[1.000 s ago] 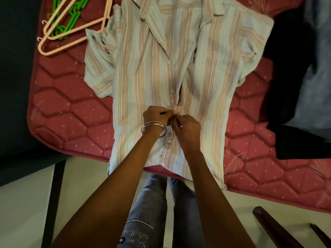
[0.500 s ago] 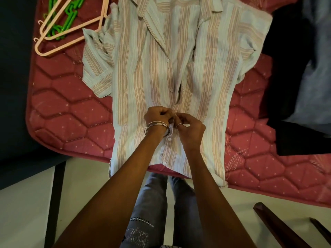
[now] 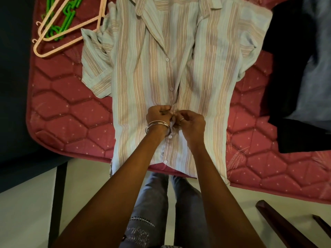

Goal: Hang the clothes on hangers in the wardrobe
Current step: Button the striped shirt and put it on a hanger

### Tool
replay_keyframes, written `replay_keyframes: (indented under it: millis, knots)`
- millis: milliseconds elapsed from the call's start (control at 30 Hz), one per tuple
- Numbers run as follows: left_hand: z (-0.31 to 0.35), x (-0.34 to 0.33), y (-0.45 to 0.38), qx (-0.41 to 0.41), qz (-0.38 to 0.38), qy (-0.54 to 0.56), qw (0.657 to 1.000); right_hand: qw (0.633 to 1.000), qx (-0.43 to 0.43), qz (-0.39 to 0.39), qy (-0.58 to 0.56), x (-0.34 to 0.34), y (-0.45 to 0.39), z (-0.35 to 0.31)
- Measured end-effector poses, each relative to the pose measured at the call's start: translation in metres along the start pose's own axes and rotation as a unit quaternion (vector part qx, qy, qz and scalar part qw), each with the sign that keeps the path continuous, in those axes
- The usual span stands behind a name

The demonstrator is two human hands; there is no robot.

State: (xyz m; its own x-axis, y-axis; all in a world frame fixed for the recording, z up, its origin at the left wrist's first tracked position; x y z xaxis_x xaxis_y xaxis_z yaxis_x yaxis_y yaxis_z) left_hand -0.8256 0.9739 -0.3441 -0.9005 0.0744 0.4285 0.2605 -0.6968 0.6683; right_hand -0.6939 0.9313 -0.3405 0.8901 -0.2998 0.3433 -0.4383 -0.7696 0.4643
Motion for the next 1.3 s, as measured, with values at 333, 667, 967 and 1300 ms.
replay_keyframes:
  millis: [333,667,967,1300]
  knots:
    - [-0.002,-0.003,-0.001,0.168,-0.034,0.092,0.981,0.885,0.309,0.041,0.347,-0.014,0.009,-0.024]
    - [0.018,0.0,0.003,-0.087,-0.012,-0.094,0.992,0.985,-0.12,-0.049,-0.117,-0.016,-0.004,0.011]
    - [0.025,0.004,-0.004,-0.196,-0.001,-0.237,0.951,0.983,0.001,-0.04,0.177,0.003,-0.024,0.002]
    - [0.064,-0.005,-0.052,-0.224,0.027,-0.179,0.958,0.882,0.106,-0.016,0.459,-0.03,-0.068,-0.039]
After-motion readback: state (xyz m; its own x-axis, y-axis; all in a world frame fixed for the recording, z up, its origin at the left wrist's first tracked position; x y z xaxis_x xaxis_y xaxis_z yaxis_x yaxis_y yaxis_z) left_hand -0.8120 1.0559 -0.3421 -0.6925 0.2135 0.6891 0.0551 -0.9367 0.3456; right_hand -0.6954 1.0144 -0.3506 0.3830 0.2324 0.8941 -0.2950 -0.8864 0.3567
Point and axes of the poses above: each hand's wrist, its own y-axis away from the middle knuckle, its own x-axis out of the back of the hand, z = x × y, the point moved 6 cm from there along -y, towards the middle knuckle, and after that the axes turned 2 degrees about z, right-handed, at the moved point
